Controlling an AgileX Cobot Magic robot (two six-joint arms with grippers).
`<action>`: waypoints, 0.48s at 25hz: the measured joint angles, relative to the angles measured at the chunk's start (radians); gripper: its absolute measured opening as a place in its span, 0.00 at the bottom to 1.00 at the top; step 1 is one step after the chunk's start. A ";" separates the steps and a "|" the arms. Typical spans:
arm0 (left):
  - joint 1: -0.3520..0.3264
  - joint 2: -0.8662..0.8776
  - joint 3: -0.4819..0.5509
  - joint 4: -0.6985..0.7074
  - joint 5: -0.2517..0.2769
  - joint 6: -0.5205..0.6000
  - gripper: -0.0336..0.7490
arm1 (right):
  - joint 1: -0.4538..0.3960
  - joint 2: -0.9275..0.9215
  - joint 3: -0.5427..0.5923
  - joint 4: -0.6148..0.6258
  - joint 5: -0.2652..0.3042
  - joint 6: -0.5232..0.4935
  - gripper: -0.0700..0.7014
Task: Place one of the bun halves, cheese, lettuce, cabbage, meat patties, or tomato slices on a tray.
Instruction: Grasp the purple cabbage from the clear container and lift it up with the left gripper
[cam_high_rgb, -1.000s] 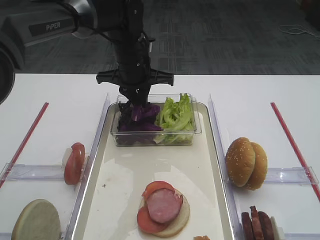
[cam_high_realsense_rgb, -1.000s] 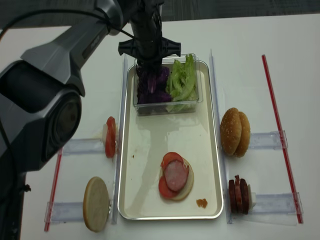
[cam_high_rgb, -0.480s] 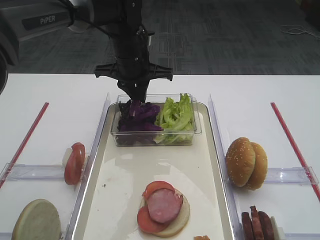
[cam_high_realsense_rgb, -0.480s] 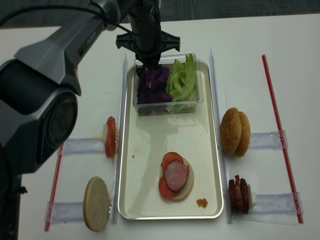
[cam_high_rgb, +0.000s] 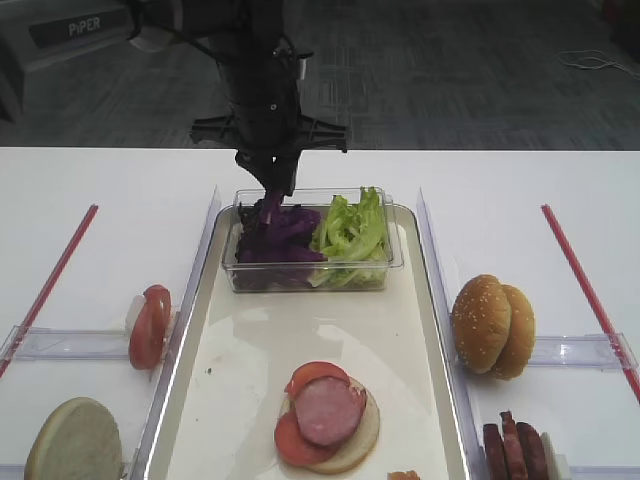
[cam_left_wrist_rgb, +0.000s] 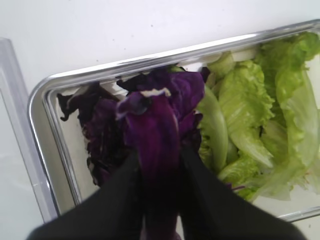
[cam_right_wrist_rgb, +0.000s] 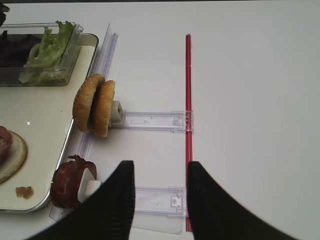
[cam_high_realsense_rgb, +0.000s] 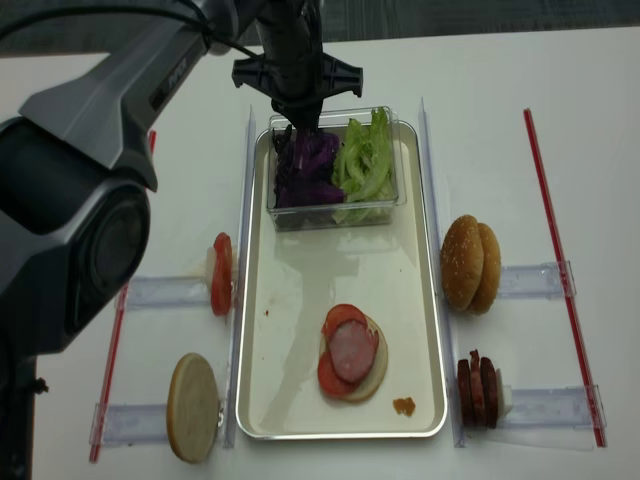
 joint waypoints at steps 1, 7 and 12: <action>0.000 -0.003 0.000 0.000 0.002 0.002 0.26 | 0.000 0.000 0.000 0.000 0.000 0.000 0.45; -0.001 -0.050 0.067 0.002 0.002 0.014 0.26 | 0.000 0.000 0.000 0.000 0.000 0.000 0.45; -0.001 -0.114 0.164 0.022 0.002 0.014 0.26 | 0.000 0.000 0.000 0.000 0.000 0.000 0.45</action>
